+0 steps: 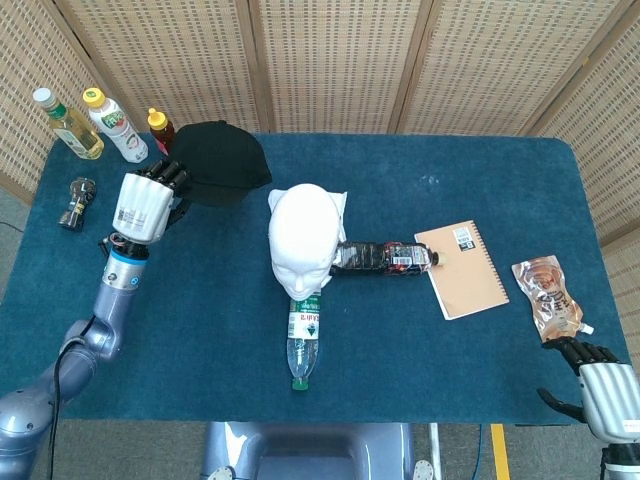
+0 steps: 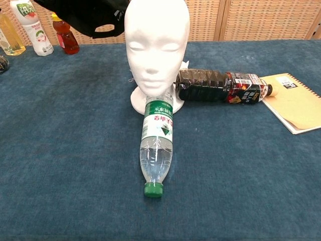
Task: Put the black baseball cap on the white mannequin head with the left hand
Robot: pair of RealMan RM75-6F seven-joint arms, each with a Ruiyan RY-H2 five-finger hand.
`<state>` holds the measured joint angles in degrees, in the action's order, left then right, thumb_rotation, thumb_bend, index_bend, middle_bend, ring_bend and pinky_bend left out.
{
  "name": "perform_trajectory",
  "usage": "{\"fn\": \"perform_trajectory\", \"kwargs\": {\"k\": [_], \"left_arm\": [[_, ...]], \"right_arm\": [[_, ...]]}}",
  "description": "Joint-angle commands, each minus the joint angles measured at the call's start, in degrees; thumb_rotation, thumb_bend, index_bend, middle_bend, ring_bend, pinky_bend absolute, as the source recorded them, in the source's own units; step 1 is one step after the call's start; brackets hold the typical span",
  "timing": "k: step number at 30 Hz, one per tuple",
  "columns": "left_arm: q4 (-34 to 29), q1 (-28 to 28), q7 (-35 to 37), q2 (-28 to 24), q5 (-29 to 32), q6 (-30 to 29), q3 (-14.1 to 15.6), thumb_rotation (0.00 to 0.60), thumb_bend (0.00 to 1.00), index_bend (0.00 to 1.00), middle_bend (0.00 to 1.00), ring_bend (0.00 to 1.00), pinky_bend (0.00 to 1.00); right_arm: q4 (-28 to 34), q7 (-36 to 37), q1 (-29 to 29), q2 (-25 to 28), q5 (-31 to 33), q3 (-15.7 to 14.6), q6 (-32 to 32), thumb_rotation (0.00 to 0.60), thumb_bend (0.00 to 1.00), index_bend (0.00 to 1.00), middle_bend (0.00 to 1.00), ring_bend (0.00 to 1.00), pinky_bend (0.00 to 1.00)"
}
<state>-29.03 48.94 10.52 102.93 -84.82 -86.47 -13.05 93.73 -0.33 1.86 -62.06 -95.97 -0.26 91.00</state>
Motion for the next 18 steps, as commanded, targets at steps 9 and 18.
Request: {"fn": "perform_trajectory", "kwargs": {"k": [9,18], "left_arm": [[-11.7,6.8,-6.1,-4.9,-1.1,-3.7,-4.7,0.6,0.52,0.81,0.52,0.46,0.77],[-17.5,10.9,-9.7,-4.4,-2.6,-4.7,-6.3,0.6,0.51,0.81,0.52,0.46,0.77]], "right_arm": [[0.6,-0.2,-0.5,-0.2,-2.0,-1.6,-0.8,0.6,0.13,0.35,0.38,0.42,0.42],[-0.2,0.8,-0.1,-0.4,-2.2,-2.0,0.2,0.6,0.13,0.35,0.38,0.42,0.42]]}}
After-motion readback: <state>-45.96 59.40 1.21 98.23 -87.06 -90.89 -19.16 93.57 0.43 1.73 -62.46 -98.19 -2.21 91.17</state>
